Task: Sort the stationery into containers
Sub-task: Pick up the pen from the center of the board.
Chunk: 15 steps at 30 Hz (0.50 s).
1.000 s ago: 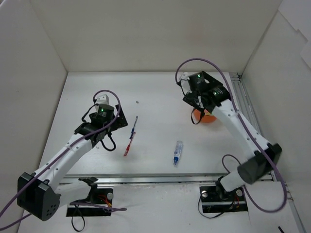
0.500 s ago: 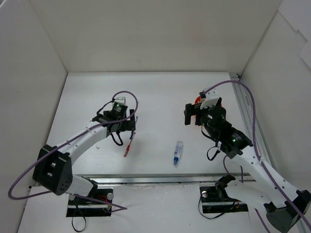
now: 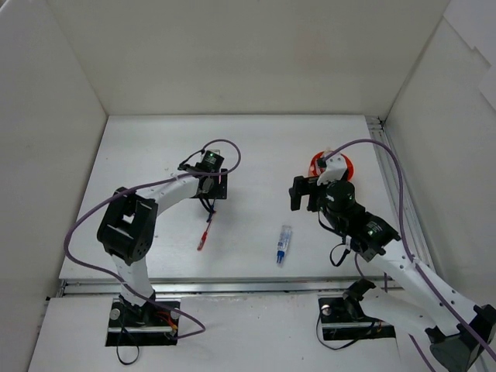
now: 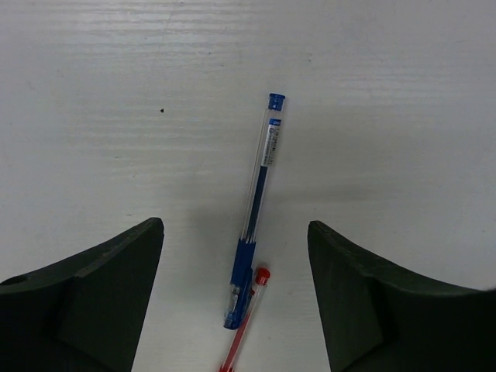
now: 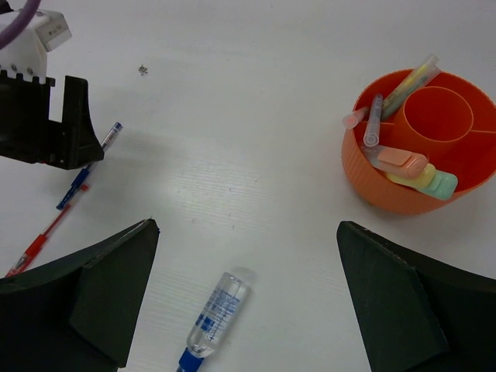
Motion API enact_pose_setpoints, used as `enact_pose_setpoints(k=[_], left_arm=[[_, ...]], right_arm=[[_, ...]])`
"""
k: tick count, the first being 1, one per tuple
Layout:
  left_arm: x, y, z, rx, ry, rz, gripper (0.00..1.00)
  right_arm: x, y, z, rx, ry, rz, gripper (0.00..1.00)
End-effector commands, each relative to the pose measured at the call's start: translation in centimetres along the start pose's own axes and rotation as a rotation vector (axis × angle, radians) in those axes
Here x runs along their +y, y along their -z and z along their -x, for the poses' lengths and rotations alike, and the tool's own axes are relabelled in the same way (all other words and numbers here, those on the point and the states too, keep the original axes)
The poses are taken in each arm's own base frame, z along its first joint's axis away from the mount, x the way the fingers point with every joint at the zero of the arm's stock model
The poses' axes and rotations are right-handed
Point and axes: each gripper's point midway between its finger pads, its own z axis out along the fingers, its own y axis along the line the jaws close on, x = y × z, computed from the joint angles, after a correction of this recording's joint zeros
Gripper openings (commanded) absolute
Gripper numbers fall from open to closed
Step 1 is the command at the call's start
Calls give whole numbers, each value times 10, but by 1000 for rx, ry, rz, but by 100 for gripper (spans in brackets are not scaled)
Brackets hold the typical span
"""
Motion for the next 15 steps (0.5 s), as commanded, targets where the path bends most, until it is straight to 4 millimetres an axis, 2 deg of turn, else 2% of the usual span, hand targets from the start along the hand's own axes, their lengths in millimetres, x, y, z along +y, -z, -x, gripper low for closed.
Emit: enact_pose_setpoints(k=[1, 5, 12, 15], left_arm=[[-2, 5, 25, -54, -8, -20, 67], [-5, -3, 24, -36, -13, -45, 53], [-7, -22, 17, 11, -10, -28, 45], [-8, -26, 17, 15, -6, -24, 37]], right_arm=[[-7, 8, 15, -75, -50, -38, 98], [-12, 11, 9, -77, -64, -61, 98], [-18, 13, 4, -72, -66, -88, 98], [-20, 14, 6, -78, -66, -94, 98]])
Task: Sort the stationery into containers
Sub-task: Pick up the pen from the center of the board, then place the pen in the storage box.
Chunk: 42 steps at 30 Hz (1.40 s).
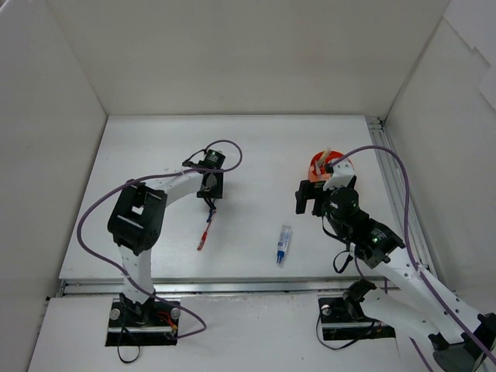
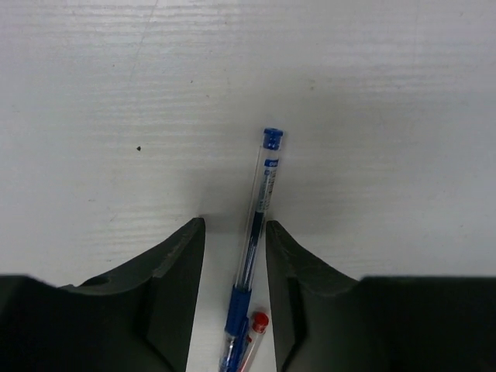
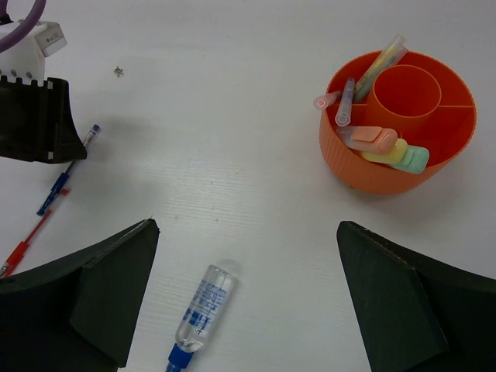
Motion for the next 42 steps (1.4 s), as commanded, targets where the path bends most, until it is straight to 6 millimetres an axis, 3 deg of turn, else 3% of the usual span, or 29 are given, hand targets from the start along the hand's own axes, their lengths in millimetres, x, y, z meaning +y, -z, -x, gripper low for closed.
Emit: enact_pose_setpoints(k=[1, 7, 12, 15, 19, 23, 26, 31, 33, 34, 35, 37, 38, 41, 42], left_arm=[[-1, 7, 25, -56, 25, -12, 32], [9, 3, 26, -52, 50, 11, 13], [22, 4, 37, -70, 73, 31, 8], [31, 9, 49, -91, 91, 44, 2], [36, 27, 69, -136, 136, 29, 0], [35, 65, 91, -223, 230, -9, 0], [34, 94, 97, -236, 370, -62, 0], [3, 141, 94, -203, 533, -283, 0], [-6, 148, 88, -195, 586, -324, 0], [-7, 154, 90, -225, 596, -321, 0], [-15, 166, 88, -247, 599, -329, 0], [-18, 182, 88, -312, 622, -311, 0], [-28, 187, 82, -327, 629, -302, 0], [-39, 201, 66, -356, 735, -313, 0], [-39, 195, 55, -337, 764, -304, 0]], right_arm=[[-2, 2, 17, -63, -37, -24, 98], [-4, 3, 15, -58, -41, -29, 98], [-2, 3, 13, -47, -39, -20, 98], [-3, 6, 22, -61, -3, -20, 98], [-2, 13, 41, -98, 30, -13, 98], [8, 11, 49, -110, 57, 31, 98], [35, 10, 48, -129, 134, 178, 98], [81, 4, 49, -248, 248, 394, 98], [95, -4, 41, -217, 257, 440, 98], [102, -4, 50, -218, 241, 456, 98], [107, -13, 36, -147, 264, 464, 98], [119, -16, 43, -114, 235, 480, 98], [127, -24, 32, -66, 217, 490, 98], [151, -30, 26, -71, 205, 559, 98], [160, -29, 16, -65, 235, 589, 98]])
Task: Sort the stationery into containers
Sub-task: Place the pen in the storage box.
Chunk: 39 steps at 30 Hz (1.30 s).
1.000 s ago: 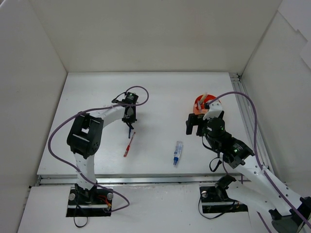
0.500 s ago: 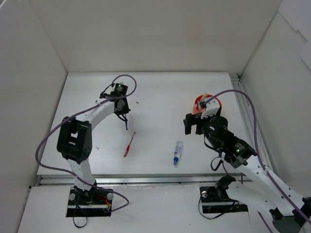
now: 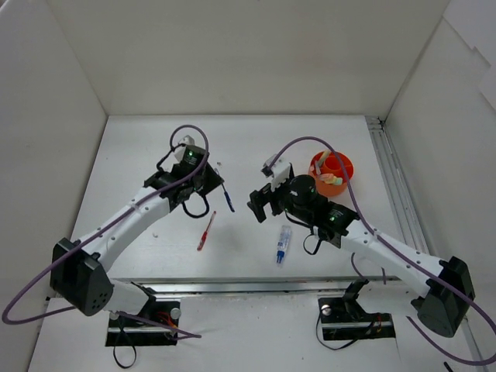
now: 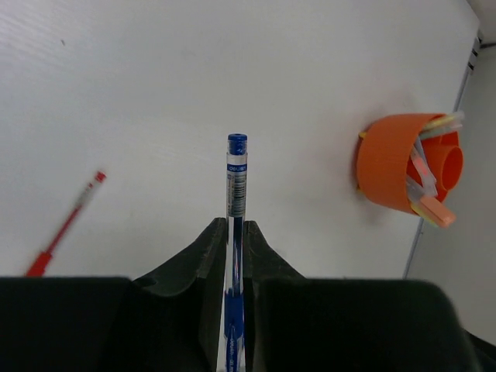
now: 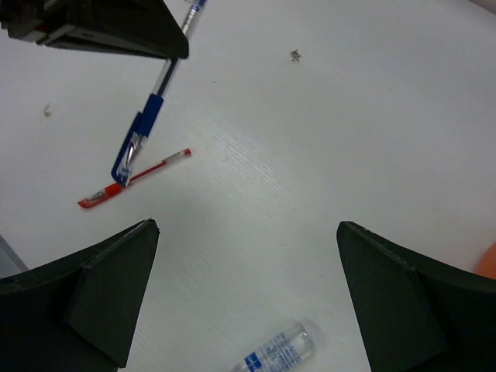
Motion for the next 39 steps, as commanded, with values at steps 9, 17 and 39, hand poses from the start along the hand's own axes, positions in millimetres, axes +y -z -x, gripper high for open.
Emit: enact_pose_setpoints(k=[9, 17, 39], left_arm=[[-12, 45, -8, -185, 346, -14, 0], [-28, 49, -17, -188, 376, -43, 0], [-22, 54, -29, -189, 362, -94, 0]], right_arm=[[43, -14, 31, -153, 192, 113, 98], [61, -27, 11, -101, 213, 182, 90], [80, -42, 21, -123, 245, 269, 0]])
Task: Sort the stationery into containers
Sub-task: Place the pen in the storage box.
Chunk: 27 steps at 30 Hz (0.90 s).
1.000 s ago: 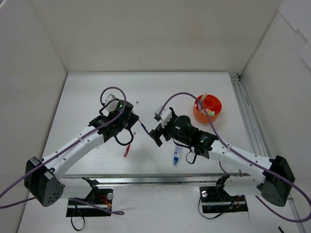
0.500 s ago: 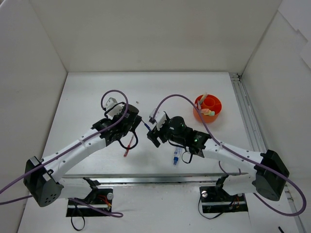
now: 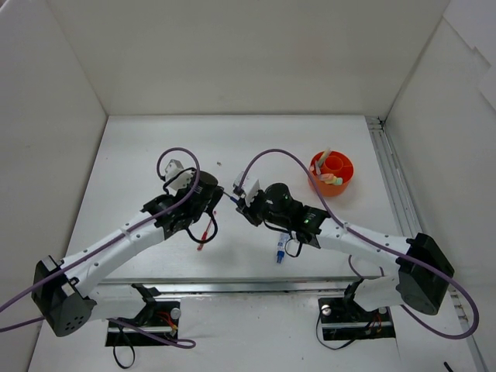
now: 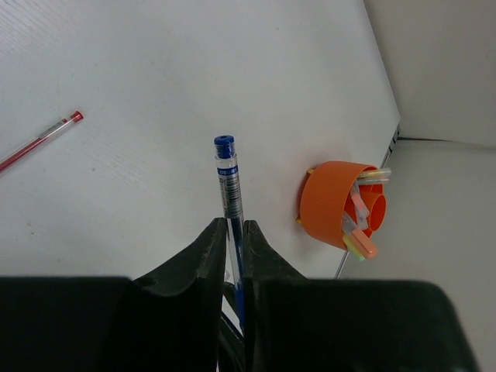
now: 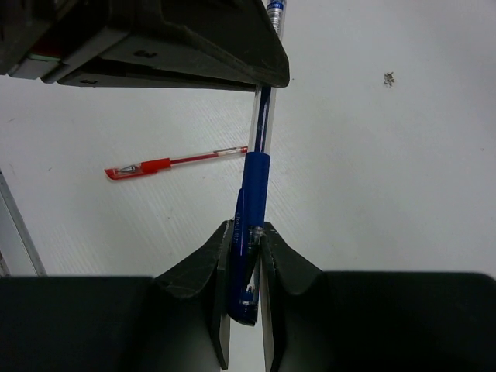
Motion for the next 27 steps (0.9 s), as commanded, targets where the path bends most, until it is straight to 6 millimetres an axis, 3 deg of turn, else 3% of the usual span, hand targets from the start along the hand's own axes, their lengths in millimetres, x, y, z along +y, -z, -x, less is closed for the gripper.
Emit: enact_pose_setpoints(k=[1, 6, 9, 10, 12, 13, 18, 21, 22, 23, 24, 25, 26, 27], left_arm=[[-23, 10, 5, -7, -4, -94, 0], [-26, 10, 5, -7, -55, -117, 4], [-32, 14, 5, -3, -105, -148, 22], [-33, 15, 6, -4, -112, -153, 36], [-35, 16, 8, -13, -151, -169, 45], [-38, 18, 9, -16, -164, -178, 60], [-39, 25, 16, -38, -223, -196, 76], [-40, 32, 25, -69, -302, -205, 97], [-41, 36, 30, -83, -327, -198, 100], [-28, 36, 38, -110, -348, -140, 100], [-23, 37, 42, -127, -362, -119, 100], [-18, 41, 47, -143, -378, -106, 100], [-7, 41, 57, -170, -386, -64, 100], [-2, 43, 59, -176, -407, -57, 100]], right_arm=[[0, 8, 58, -136, 43, 9, 0], [-2, 25, 62, -110, 53, -1, 0], [-7, 35, 59, -60, 53, -25, 0], [-9, 38, 60, -51, 54, -33, 0], [-15, 46, 55, -14, 63, -67, 0], [-21, 48, 51, 7, 77, -95, 0], [-33, 64, 31, 100, 58, -141, 0], [-49, 76, 16, 174, -6, -168, 0], [-65, 83, 17, 192, -22, -201, 0], [-67, 92, 2, 270, -34, -207, 0], [-82, 100, -7, 318, -61, -243, 0], [-92, 108, -1, 334, -53, -258, 0], [-93, 122, -17, 428, -62, -263, 0], [-108, 133, -23, 479, -85, -310, 0]])
